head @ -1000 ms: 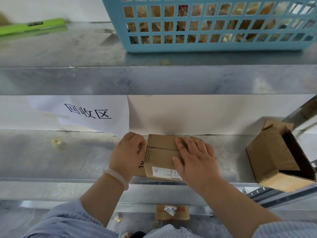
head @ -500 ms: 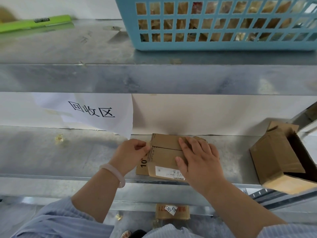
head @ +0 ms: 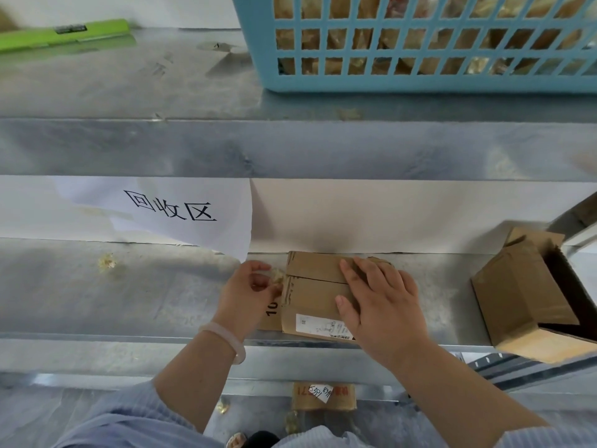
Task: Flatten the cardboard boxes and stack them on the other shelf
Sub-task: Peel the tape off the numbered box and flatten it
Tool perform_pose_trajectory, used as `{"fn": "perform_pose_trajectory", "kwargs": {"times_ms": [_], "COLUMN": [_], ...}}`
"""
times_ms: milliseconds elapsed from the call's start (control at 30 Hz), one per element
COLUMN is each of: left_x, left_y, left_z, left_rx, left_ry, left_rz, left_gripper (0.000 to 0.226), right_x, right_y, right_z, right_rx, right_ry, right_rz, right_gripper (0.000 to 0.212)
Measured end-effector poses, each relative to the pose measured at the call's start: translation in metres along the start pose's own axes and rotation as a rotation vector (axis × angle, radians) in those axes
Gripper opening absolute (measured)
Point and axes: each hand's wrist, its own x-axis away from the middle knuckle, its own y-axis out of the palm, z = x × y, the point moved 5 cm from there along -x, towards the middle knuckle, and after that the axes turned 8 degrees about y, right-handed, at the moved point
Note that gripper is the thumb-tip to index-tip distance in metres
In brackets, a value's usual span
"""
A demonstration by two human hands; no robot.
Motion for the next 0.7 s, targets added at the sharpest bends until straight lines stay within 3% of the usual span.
{"fn": "perform_pose_trajectory", "kwargs": {"times_ms": [67,200,333,467,633,700], "left_x": [-0.002,0.000,-0.011,-0.022,-0.035,-0.037], "left_y": [0.001,0.007,-0.004,-0.032,-0.039,-0.038], "left_z": [0.004,-0.001,-0.014,-0.029,-0.038,-0.037], "left_rx": [-0.019,0.275,0.335,-0.024,-0.253,-0.292], "left_ry": [0.031,-0.055,-0.117,-0.094,-0.038,0.024], "left_rz": [-0.103,-0.315,-0.118,0.128,0.003,0.009], "left_gripper": [0.027,0.025,0.017,0.035,0.033,0.033], "right_x": [0.000,0.000,0.000,0.001,0.002,0.005], "right_y": [-0.001,-0.002,-0.001,-0.002,-0.003,-0.005], "right_z": [0.000,-0.001,0.000,0.003,0.028,0.041], "right_rx": [-0.008,-0.032,-0.048,-0.136,-0.705,-0.772], "right_ry": [0.003,0.000,-0.006,-0.023,0.087,0.139], "right_rz": [0.003,0.020,0.027,0.061,0.089,0.145], "right_gripper": [0.069,0.066,0.066,0.067,0.036,0.033]}}
